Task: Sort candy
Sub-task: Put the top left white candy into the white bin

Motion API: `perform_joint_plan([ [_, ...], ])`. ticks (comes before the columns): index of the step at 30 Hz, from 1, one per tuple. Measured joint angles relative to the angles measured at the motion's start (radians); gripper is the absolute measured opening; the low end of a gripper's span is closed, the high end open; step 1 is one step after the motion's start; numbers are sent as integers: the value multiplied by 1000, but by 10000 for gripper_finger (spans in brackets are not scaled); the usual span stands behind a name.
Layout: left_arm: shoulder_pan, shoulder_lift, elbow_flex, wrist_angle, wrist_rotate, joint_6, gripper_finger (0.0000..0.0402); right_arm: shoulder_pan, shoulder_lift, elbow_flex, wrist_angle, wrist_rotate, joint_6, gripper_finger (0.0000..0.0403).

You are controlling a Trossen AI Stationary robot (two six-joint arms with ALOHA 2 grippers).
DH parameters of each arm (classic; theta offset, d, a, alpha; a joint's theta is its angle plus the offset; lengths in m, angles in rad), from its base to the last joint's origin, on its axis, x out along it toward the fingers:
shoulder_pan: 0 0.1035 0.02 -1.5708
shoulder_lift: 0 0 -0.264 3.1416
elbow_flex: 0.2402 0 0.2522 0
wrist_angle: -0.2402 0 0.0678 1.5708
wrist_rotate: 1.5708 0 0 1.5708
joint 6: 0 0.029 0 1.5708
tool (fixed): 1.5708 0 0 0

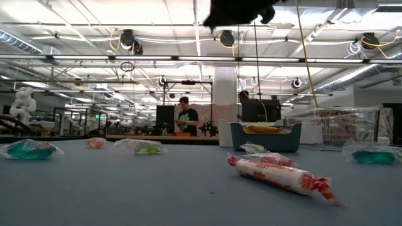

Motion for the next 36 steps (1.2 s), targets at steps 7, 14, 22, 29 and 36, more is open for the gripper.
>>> perform_joint_plan([
  [7, 74, 0, 0, -95, 49, -122, 239, -240, -138, 0, -411, -147, 121, 49],
  [14, 129, 0, 0, -133, 124, -181, 239, -570, -161, 0, -584, -447, 106, 48],
  [22, 137, 0, 0, -137, 166, -207, 239, -851, -68, 0, -584, -702, -23, 48],
  [29, 137, 0, 0, -138, 166, -207, 239, -946, 49, 0, -551, -766, -30, 48],
  [36, 137, 0, 0, -137, 166, -208, 239, -953, 142, 0, -538, -741, -23, 52],
])
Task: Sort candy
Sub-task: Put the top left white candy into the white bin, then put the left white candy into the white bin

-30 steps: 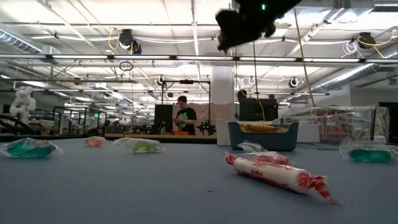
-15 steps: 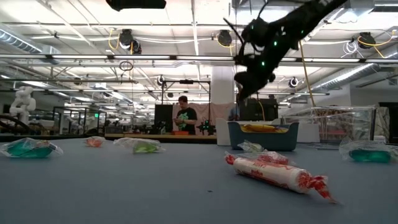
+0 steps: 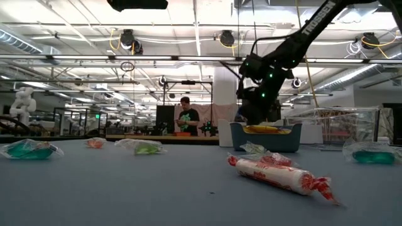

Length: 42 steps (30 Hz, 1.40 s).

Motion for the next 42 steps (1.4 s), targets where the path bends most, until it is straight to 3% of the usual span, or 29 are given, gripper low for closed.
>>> perform_joint_plan([
  [4, 0, 0, 0, -1, 0, 0, 239, 1, 8, 0, 1, 56, 33, 76],
  [13, 0, 0, 0, -2, 0, 0, 239, 3, -35, 35, -81, 57, 55, 163],
  [21, -1, 0, 0, -3, 62, -3, 239, 91, -239, 105, -346, 62, 118, 187],
  [26, -1, 0, 0, -3, 124, -19, 239, 261, -437, 105, -499, 75, 201, 185],
  [32, -1, 10, 0, 9, 172, -78, 239, 568, -584, 105, -631, 232, 393, 184],
  [35, -1, 27, 0, 34, 200, -78, 239, 718, -592, 105, -643, 293, 505, 184],
  [42, -3, 78, 0, 97, 236, -77, 239, 1008, -502, 105, -630, 317, 666, 184],
])
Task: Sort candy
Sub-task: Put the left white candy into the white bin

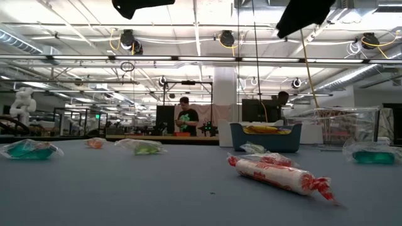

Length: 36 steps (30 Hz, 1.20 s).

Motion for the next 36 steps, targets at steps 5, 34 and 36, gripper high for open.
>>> perform_joint_plan([
  [5, 0, 38, 0, 0, 35, 0, 239, 198, 75, 0, 101, 63, 73, 184],
  [34, -95, 207, 0, 159, 161, -180, 239, 488, 639, -1, 723, 234, 397, 184],
  [36, -116, 207, 0, 167, 133, -184, 239, 501, 659, -1, 739, 247, 398, 184],
])
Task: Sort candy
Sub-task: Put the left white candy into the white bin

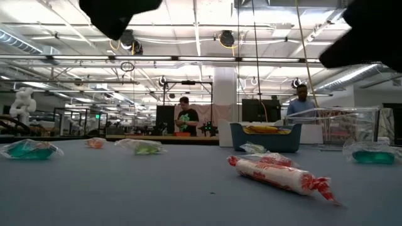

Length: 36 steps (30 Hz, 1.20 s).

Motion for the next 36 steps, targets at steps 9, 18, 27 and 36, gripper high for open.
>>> perform_joint_plan([
  [9, -63, 0, 0, 2, -78, -31, 239, 46, 61, 0, -3, 75, 87, 184],
  [18, -94, 0, 0, 0, -124, -52, 239, 50, 68, 0, -9, 99, 81, 185],
  [27, -98, 28, 0, -1, -130, -45, 239, 0, 179, 0, 101, 100, 80, 185],
  [36, -84, 116, 1, 7, -136, -53, 239, -9, 196, 0, 113, 99, 80, 185],
])
